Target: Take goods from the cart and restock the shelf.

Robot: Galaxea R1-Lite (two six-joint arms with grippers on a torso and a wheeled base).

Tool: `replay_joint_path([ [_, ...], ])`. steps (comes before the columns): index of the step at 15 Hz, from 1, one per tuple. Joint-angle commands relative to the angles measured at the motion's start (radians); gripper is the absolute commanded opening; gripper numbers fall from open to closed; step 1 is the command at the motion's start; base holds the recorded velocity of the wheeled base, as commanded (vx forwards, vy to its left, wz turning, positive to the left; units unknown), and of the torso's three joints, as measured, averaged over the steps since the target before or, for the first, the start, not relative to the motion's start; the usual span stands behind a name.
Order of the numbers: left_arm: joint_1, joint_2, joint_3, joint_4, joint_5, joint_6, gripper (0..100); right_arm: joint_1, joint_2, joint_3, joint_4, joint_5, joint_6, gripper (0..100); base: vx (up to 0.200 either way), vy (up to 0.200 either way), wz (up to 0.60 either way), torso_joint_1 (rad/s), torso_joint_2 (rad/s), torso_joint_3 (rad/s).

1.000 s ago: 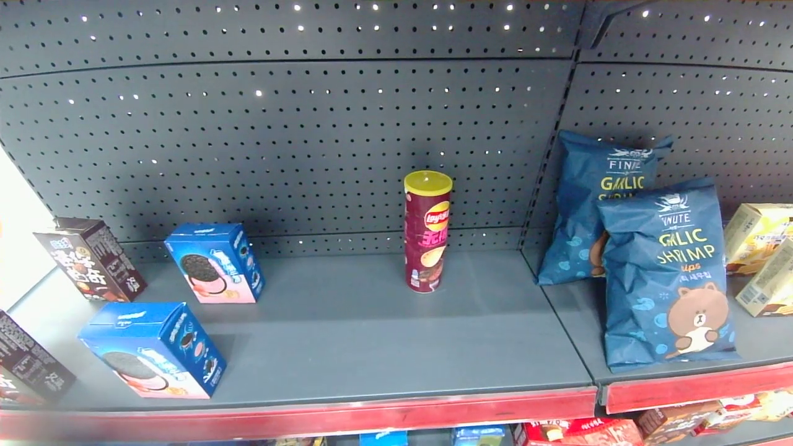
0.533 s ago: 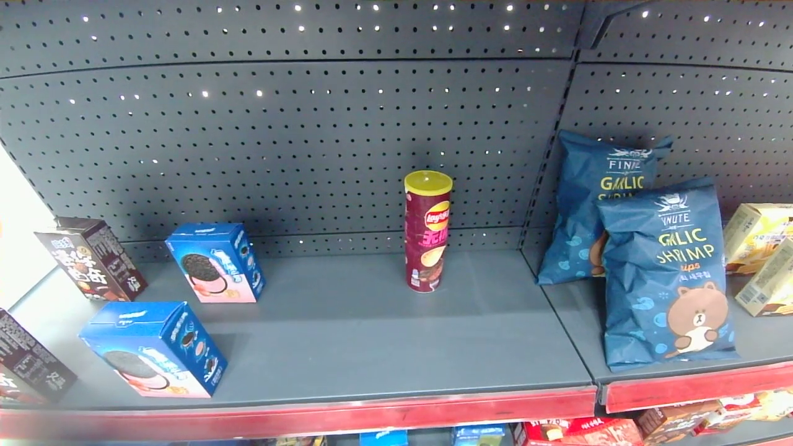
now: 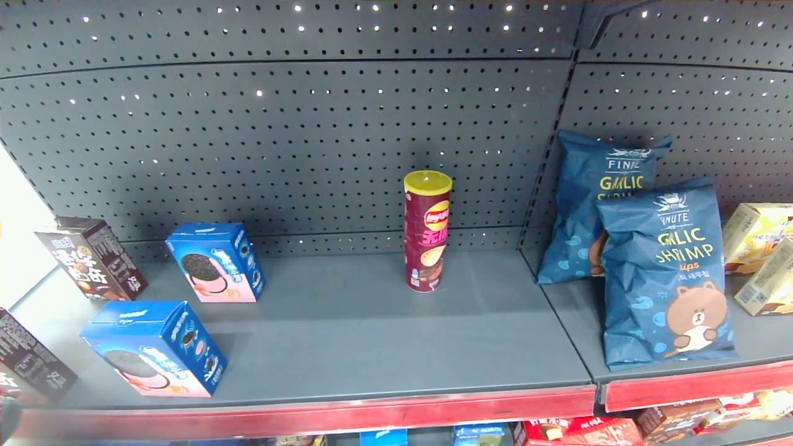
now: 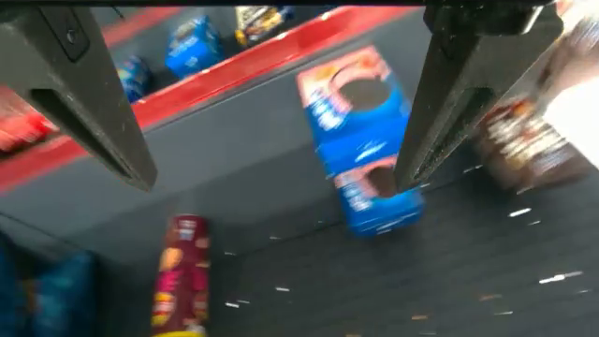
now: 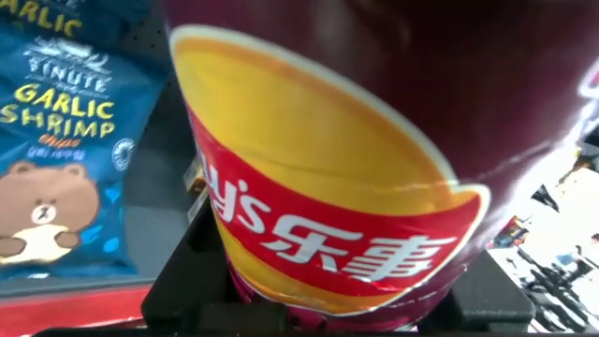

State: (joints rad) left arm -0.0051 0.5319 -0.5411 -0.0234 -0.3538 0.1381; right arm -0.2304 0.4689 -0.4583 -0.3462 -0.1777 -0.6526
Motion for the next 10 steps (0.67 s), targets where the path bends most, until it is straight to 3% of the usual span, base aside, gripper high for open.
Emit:
replay_joint_path([
  [1,-0.029,0.3,-0.103,-0.053,-0.085,0.015,100,-0.006,-0.003,-0.005,-0.001,0.0,-0.001,0,0.0,0.0,0.0,0.0,0.0,0.0],
  [3,-0.102,0.421,-0.138,-0.125,-0.08,0.015,100,-0.006,-0.003,-0.006,0.001,-0.002,-0.001,0,0.0,0.0,0.0,0.0,0.0,0.0],
  [6,-0.15,0.616,-0.189,-0.24,-0.083,0.017,100,-0.009,0.004,-0.022,-0.001,-0.022,-0.001,0,0.0,0.0,0.0,0.0,0.0,0.0],
  [10,-0.246,0.721,-0.192,-0.26,-0.089,0.015,100,-0.01,0.008,-0.031,0.004,-0.022,-0.001,0,0.0,0.0,0.0,0.0,0.0,0.0],
])
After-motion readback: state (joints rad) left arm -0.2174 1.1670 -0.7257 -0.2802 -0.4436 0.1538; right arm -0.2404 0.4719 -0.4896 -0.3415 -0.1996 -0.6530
